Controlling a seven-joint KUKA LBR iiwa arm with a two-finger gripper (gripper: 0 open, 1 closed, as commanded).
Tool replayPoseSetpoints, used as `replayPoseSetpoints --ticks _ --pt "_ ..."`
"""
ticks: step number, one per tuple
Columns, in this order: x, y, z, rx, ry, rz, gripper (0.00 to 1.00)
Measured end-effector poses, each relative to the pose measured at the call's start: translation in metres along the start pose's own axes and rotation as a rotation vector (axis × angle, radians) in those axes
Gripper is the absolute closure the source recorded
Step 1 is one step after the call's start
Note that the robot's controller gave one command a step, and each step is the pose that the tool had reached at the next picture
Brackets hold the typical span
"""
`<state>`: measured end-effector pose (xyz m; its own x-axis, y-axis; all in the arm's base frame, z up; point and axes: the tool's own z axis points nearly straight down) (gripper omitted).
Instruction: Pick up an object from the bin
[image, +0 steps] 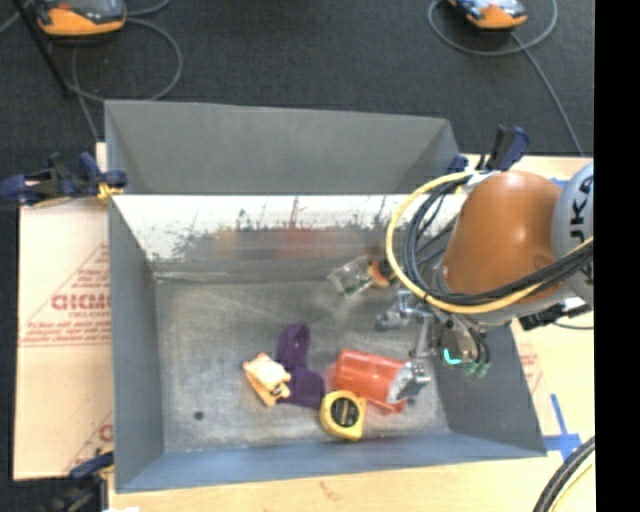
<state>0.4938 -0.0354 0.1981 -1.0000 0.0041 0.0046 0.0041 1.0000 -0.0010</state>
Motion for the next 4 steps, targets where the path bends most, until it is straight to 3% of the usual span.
replayPoseSetpoints --ticks 1,2,3,4 --pt "-0.002 0.0 -0.004 0.001 -0.008 -0.001 0.0" --pt "-0.016 0.006 0.107 0.002 -0.011 -0.102 1.0" --pt "-0.016 0.006 0.107 0.002 -0.011 -0.103 1.0" --pt "-0.014 0.008 0.071 0.001 -0.001 -0.106 1.0"
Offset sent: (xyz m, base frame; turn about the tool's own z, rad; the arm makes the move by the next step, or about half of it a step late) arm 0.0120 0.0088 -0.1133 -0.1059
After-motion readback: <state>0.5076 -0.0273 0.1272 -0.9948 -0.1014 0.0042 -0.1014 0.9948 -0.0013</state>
